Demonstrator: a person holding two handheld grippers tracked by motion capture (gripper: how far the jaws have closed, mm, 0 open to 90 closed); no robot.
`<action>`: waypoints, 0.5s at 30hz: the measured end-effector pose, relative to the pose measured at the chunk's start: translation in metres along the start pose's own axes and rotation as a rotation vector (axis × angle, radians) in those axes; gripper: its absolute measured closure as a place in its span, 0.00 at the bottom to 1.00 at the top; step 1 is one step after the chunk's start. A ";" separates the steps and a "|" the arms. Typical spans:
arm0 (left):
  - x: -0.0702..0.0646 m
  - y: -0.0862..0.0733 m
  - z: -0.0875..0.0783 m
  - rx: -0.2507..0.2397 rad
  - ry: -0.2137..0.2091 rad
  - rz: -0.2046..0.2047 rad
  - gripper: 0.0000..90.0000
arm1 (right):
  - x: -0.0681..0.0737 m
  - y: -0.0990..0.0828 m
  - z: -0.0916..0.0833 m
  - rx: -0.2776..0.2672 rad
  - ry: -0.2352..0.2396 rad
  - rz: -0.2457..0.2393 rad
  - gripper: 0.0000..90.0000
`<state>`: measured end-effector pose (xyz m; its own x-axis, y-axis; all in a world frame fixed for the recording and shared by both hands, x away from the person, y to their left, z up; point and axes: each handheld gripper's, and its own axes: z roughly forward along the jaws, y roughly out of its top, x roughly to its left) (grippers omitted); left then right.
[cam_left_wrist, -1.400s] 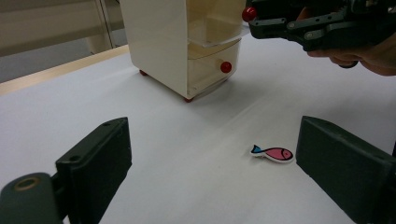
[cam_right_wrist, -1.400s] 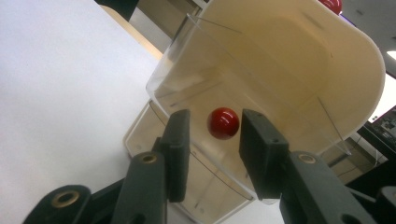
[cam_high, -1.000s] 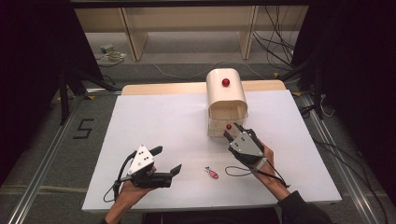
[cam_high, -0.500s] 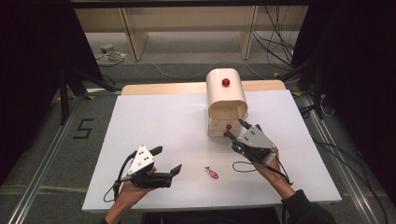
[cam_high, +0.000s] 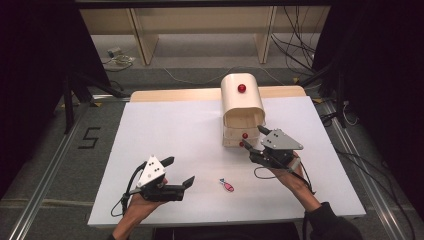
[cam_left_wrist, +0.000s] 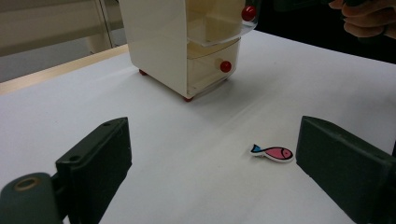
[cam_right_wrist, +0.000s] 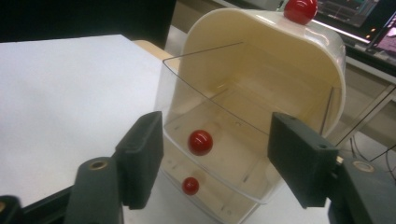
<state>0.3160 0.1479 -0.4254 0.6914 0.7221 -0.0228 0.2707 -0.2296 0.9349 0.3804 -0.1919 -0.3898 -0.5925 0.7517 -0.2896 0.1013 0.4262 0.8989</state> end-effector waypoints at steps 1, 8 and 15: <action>0.000 0.000 0.000 0.001 0.000 0.000 0.11 | -0.001 0.001 0.000 0.005 0.010 0.003 0.37; 0.000 0.000 0.000 0.001 0.000 -0.002 0.11 | -0.004 0.011 0.001 0.038 0.076 0.015 0.30; 0.000 0.000 0.000 -0.001 0.000 -0.003 0.11 | -0.007 0.021 0.002 0.032 0.099 0.009 0.30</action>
<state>0.3164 0.1477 -0.4257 0.6904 0.7229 -0.0260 0.2726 -0.2268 0.9350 0.3879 -0.1874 -0.3699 -0.6673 0.7029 -0.2461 0.1320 0.4368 0.8898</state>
